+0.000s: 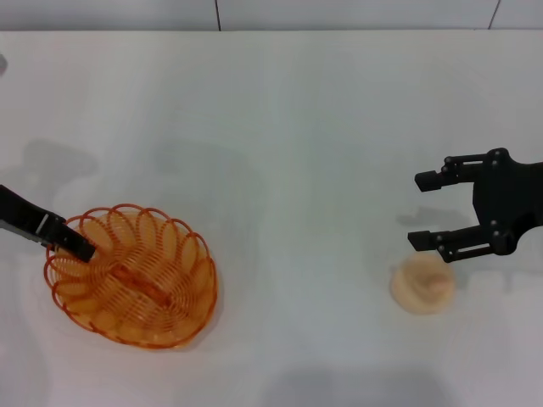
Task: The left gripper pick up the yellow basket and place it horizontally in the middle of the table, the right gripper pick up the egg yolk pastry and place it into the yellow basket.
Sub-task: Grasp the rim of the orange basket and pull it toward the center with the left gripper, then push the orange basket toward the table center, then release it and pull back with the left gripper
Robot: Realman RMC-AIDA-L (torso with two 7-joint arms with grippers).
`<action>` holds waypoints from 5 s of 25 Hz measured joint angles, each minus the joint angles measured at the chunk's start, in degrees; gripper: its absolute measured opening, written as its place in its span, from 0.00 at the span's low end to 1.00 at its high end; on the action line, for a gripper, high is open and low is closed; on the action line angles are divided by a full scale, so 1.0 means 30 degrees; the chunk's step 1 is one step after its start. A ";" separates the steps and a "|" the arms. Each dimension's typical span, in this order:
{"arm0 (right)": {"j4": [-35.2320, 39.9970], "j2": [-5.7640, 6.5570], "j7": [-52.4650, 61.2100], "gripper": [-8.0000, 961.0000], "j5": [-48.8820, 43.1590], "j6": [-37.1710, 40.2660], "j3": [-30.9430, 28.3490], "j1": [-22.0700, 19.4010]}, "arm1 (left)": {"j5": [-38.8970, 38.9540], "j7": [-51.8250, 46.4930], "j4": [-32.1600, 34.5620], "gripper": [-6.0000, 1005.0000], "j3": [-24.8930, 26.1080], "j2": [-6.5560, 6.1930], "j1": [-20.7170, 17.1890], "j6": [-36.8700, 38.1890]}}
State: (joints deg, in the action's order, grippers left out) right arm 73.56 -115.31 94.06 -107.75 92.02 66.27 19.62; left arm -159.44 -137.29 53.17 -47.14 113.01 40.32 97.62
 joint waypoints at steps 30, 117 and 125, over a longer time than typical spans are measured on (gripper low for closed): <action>0.0288 0.0000 0.0138 0.82 0.0237 0.0176 0.0000 -0.0241 | 0.0208 0.0497 -0.0222 0.15 -0.1074 0.0250 0.0004 -0.1066; -0.0136 0.0059 -0.1258 0.81 0.1028 0.0839 -0.1554 -0.0268 | 0.6729 -0.9195 -0.5186 0.17 -0.0670 0.1900 0.1564 -0.7709; -0.0004 0.0059 -0.1265 0.81 0.1025 0.0945 -0.1775 -0.0462 | 0.7511 -0.8678 -0.5123 0.55 -0.0669 0.1801 0.1304 -0.7564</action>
State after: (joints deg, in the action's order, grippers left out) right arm 73.55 -115.13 90.26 -104.68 94.85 60.94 18.23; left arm -136.91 -163.32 37.80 -49.15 118.42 44.23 74.93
